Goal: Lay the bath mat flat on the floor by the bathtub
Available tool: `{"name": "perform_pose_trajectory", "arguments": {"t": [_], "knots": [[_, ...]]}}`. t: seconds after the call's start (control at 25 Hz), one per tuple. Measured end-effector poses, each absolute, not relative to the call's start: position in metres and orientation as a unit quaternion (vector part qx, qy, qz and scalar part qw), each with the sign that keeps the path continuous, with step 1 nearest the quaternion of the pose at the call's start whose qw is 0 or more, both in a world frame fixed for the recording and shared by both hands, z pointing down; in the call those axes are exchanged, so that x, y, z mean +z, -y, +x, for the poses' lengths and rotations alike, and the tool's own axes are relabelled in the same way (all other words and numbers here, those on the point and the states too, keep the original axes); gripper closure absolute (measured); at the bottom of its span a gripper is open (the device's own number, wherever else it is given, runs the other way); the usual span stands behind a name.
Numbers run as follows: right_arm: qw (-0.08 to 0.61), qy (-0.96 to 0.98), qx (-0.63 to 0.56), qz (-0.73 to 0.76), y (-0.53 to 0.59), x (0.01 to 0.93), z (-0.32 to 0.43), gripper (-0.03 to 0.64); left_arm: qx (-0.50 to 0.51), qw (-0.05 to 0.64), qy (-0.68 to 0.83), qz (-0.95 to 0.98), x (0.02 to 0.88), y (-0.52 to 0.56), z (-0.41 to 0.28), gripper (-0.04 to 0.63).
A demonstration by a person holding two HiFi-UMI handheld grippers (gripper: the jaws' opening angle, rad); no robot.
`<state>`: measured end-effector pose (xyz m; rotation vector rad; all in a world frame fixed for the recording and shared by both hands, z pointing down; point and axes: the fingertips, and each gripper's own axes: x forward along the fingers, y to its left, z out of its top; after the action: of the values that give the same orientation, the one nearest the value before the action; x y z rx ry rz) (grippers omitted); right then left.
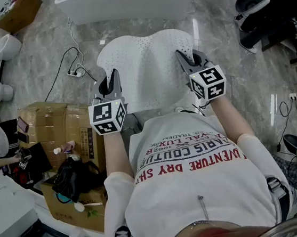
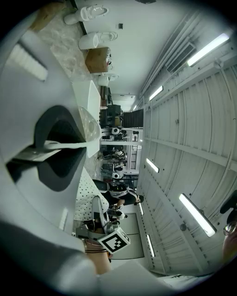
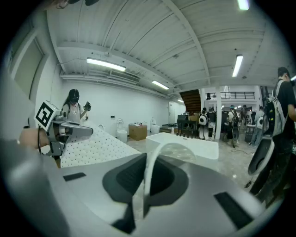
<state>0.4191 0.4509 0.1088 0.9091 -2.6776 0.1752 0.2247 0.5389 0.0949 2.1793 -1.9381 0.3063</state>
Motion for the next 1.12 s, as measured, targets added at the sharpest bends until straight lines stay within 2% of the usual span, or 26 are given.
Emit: {"name": "perform_pose_trajectory", "arguments": {"t": [0.6,1.12], "knots": [[0.153,0.93,0.091,0.321,-0.446,0.117,0.406,0.598,0.112,0.099,0.658,0.738,0.098,-0.54,0.213,0.575],[0.188,0.944,0.114,0.244,-0.385,0.168,0.327,0.598,0.123,0.146,0.698,0.69,0.144,-0.499,0.143,0.575]]}}
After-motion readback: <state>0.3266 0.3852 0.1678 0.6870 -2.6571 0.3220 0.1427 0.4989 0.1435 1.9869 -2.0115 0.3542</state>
